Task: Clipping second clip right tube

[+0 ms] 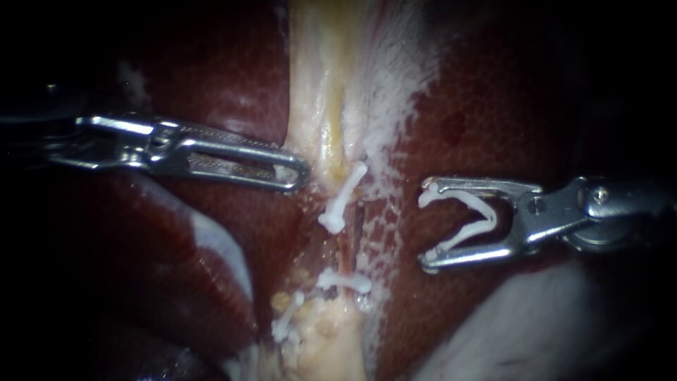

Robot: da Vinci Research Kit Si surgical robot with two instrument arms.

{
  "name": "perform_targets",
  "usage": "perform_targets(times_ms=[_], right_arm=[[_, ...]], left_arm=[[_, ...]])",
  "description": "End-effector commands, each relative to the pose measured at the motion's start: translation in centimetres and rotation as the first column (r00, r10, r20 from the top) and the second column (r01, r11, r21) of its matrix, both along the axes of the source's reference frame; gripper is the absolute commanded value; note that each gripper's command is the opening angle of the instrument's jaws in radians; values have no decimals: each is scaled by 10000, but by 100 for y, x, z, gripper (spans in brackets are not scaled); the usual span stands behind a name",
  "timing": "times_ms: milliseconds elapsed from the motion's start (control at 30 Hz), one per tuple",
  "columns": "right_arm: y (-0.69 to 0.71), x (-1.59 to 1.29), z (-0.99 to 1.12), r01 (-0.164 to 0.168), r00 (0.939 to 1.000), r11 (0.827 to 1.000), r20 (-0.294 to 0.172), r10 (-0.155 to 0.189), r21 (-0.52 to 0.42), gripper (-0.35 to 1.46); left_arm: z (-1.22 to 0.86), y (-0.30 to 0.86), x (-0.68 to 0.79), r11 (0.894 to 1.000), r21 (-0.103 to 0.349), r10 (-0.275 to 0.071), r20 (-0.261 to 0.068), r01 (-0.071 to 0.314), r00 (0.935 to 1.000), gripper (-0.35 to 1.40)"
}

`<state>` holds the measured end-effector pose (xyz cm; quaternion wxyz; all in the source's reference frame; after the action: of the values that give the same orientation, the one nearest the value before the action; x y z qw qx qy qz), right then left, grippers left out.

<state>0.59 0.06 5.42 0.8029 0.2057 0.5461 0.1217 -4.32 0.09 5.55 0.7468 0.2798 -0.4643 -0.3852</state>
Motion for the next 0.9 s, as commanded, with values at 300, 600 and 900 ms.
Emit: perform_targets(times_ms=[300,600,900], right_arm=[[-10,4,10,-261,9996,9963,150,249,822,60],[-41,22,37,-33,9999,9841,104,15,1773,60],[-58,45,53,117,9998,9730,98,-144,2304,60]], left_arm=[[-6,0,2,10000,38,6,25,-6,10000,-35],[-45,10,11,9996,270,-1,53,-1,10000,-35],[-99,9,17,10000,20,-67,293,66,9995,-35]])
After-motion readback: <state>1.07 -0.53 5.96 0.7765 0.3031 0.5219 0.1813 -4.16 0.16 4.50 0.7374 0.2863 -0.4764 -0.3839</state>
